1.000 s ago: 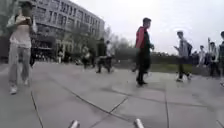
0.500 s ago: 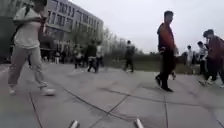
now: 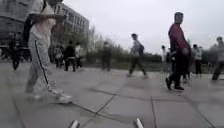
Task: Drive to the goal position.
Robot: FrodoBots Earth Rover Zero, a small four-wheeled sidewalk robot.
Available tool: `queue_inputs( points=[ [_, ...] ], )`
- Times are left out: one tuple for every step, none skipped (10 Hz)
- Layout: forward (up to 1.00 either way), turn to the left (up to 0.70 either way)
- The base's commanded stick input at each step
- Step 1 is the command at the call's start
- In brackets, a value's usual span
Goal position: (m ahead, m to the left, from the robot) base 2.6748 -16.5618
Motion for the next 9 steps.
queue_inputs(
  points=[
    [0.00,-0.07],
    [0.00,-0.07],
    [0.00,-0.07],
    [0.00,-0.06],
    [0.00,-0.06],
    [0.00,-0.06],
    [0.00,-0.06],
    [0.00,-0.06],
    [0.00,-0.07]
  ],
)
